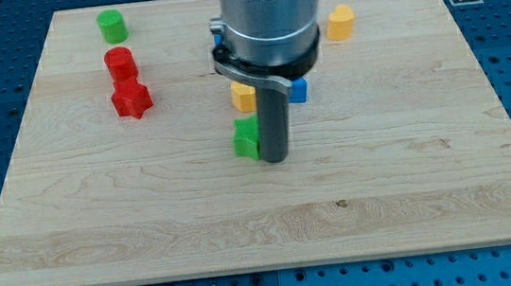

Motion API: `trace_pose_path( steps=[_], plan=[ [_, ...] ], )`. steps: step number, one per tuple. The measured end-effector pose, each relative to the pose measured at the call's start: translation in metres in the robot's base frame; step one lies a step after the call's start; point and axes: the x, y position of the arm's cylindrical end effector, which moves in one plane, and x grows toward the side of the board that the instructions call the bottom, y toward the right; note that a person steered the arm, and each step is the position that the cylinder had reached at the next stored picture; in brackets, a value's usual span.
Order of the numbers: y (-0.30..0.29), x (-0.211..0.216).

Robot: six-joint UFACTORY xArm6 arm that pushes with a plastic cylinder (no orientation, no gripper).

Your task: Point your arm at the green star

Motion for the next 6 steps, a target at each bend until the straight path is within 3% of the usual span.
trace_pose_path(
  steps=[2, 4, 6],
  plan=[
    [-0.004, -0.013],
    [0.007, -0.059],
    [0.003, -0.049]
  ],
)
